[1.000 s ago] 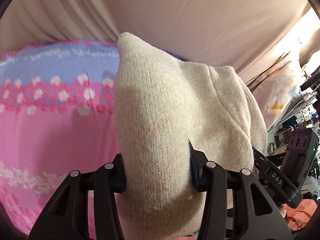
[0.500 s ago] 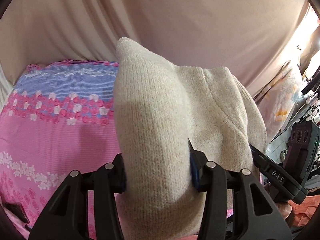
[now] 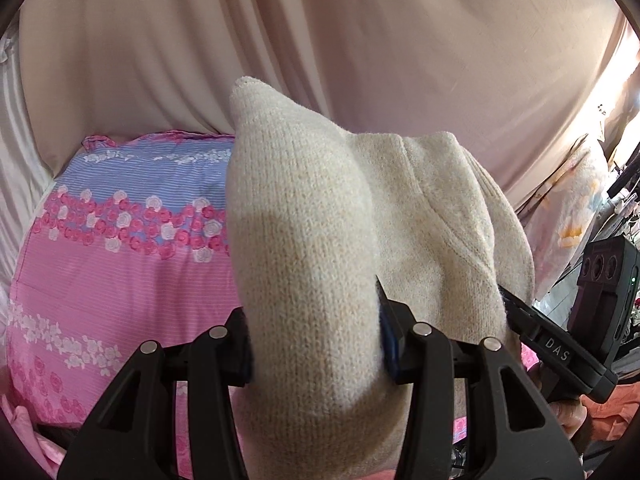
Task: Fold small clothes
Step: 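Lift the sweater bundle with both grippers above the sheet, then lower the sweater bundle onto the sheet and open both grippers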
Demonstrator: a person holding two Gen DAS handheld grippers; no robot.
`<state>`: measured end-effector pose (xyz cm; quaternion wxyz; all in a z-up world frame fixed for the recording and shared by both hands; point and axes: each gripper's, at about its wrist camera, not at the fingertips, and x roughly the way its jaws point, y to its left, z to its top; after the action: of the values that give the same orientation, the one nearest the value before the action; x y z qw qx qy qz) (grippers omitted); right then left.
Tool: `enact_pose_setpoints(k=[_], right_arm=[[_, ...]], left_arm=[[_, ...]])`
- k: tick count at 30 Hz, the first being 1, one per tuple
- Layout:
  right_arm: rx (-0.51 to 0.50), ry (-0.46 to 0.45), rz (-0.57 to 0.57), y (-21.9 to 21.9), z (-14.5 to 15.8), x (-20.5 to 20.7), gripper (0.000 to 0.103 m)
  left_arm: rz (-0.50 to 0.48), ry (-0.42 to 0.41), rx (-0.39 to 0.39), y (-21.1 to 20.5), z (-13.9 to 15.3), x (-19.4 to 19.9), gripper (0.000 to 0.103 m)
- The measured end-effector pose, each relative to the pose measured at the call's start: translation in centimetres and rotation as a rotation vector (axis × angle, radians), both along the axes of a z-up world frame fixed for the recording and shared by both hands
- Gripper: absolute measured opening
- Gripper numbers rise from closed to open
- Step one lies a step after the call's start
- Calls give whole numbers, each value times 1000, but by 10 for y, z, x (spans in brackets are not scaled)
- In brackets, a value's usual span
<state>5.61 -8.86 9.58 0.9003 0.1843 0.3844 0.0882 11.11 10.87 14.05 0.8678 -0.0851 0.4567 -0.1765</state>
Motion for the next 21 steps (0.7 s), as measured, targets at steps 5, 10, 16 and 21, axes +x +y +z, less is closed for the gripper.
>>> enact_pose_setpoints(k=[5,10,16,21], right_arm=[[-15,0,-5,25,-5,5,29],[-39,17,-20,40,-17,9,29],[-86,67,-43,45,-54,18,32],[-173,188,-198,7,-141,14,40]], left_arm=[[-9,-1,2,22,-3,3,45],[-25,15,4,37,-13,10,45],[-43,78,21,41,-52,22,49],[16,194,129,50,-160,36,72]])
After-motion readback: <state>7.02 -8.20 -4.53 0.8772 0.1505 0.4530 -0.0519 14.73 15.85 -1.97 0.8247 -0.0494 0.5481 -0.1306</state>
